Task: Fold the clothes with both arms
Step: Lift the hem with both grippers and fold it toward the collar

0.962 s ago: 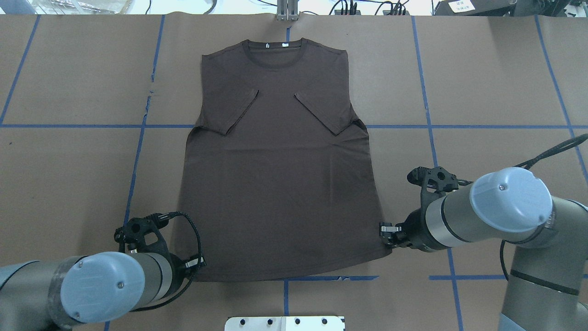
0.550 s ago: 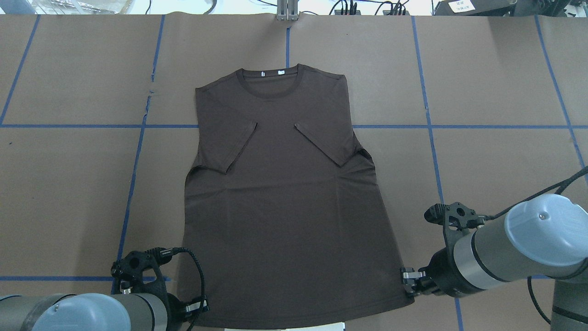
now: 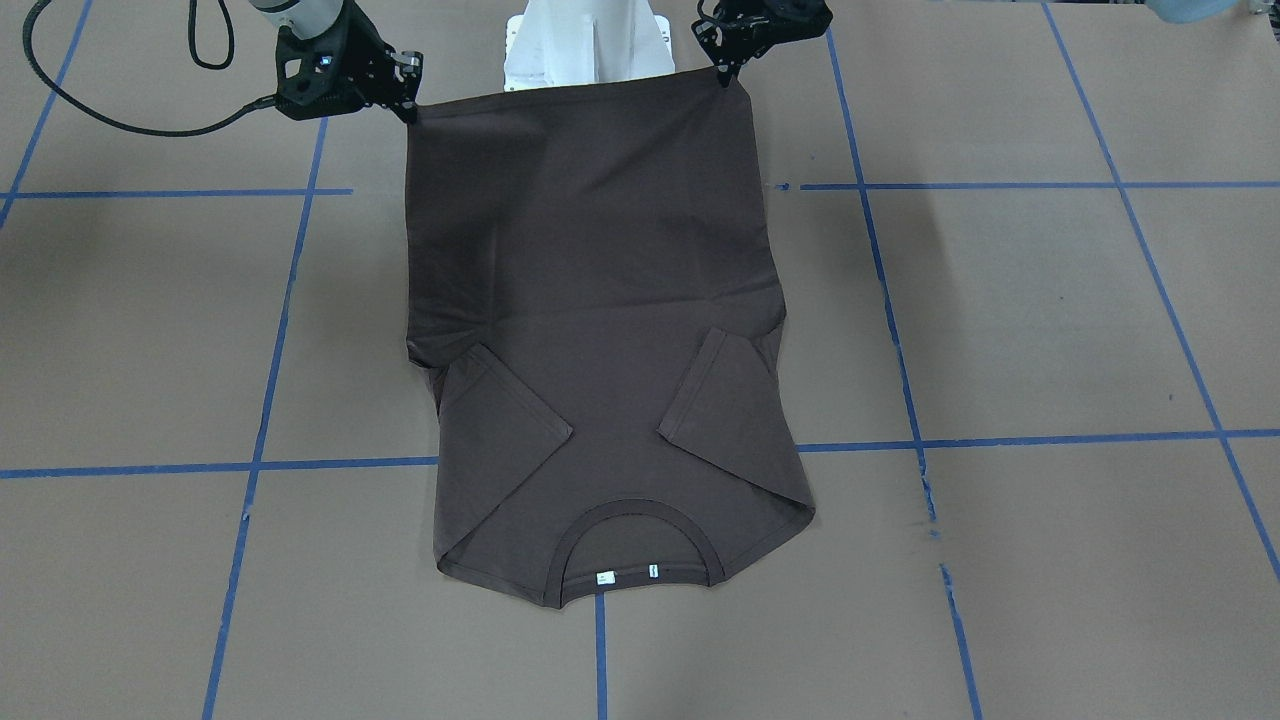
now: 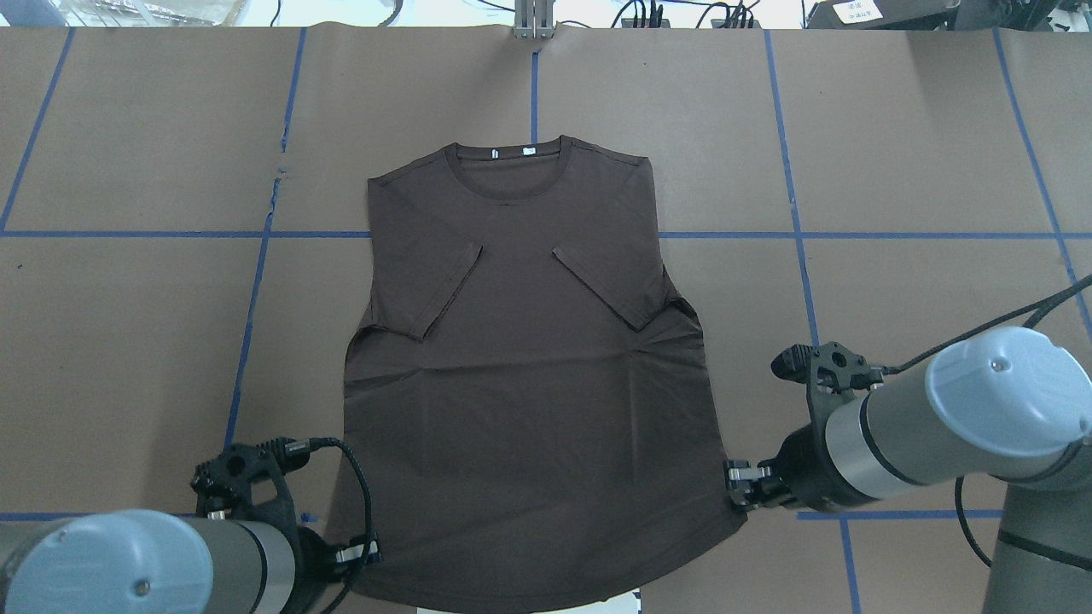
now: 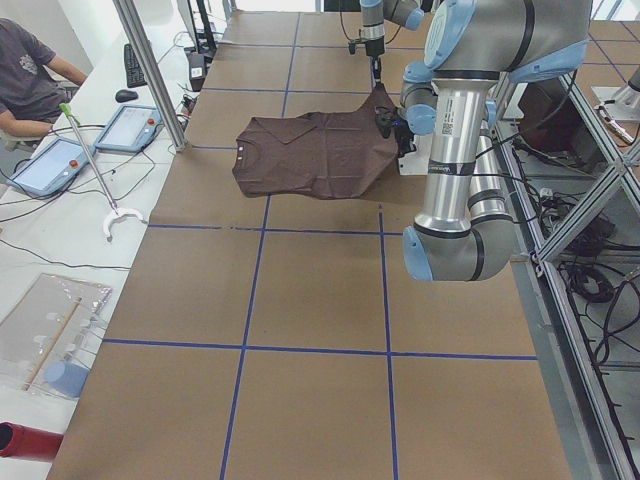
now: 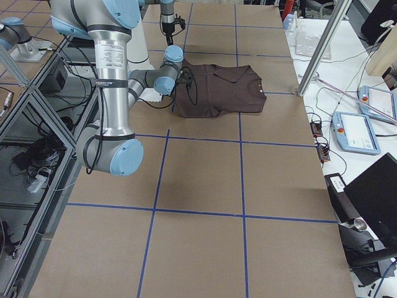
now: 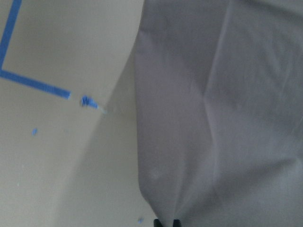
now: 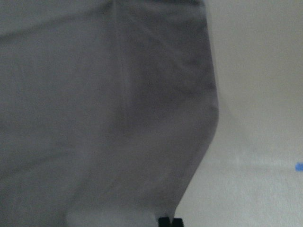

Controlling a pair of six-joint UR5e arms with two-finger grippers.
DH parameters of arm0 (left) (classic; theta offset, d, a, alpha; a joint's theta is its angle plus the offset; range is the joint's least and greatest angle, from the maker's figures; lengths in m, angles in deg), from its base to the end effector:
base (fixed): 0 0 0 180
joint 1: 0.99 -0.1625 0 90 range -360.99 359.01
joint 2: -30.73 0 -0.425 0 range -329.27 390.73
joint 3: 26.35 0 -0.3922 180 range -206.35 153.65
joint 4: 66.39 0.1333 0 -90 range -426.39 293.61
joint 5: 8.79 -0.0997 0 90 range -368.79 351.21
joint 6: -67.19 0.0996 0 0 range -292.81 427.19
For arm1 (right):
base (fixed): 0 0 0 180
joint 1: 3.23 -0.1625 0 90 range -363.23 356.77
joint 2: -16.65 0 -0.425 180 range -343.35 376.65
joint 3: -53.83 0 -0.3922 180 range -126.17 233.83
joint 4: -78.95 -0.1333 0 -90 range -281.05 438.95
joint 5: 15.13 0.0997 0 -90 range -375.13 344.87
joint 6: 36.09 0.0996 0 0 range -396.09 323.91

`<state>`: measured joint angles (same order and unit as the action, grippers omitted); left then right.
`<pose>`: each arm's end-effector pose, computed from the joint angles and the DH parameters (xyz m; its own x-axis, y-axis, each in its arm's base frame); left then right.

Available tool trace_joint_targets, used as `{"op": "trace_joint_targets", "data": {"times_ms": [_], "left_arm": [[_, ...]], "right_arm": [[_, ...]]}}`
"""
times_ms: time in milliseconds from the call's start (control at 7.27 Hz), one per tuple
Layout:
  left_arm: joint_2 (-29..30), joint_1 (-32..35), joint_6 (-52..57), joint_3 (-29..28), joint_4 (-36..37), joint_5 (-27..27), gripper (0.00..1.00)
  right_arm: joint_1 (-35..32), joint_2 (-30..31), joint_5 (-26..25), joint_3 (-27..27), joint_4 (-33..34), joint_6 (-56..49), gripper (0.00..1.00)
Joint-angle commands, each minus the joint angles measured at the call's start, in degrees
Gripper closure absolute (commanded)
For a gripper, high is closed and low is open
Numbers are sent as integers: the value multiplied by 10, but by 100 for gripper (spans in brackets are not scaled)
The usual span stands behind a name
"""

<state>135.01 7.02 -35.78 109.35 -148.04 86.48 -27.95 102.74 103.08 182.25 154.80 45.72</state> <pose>0.4191 -0.1843 0.2182 0.5839 -0.3079 -0.7512 0.2037 0.9513 -0.2315 -0.3701 -0.2653 0.2878 0.4980 0.0911 0.8624 0.0610 0.9883 -0.1396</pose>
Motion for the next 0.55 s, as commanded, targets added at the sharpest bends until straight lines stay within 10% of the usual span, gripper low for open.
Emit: {"op": "trace_joint_targets", "data": {"times_ms": [0,412], "left_arm": [[36,102,92,-12,11,23,100],[99,248,202,-131,8,61,100]], "right_arm": [[-99,-76,10,-58,0,-57,100],[-182,-182,27,-176,0,-73,100]]}}
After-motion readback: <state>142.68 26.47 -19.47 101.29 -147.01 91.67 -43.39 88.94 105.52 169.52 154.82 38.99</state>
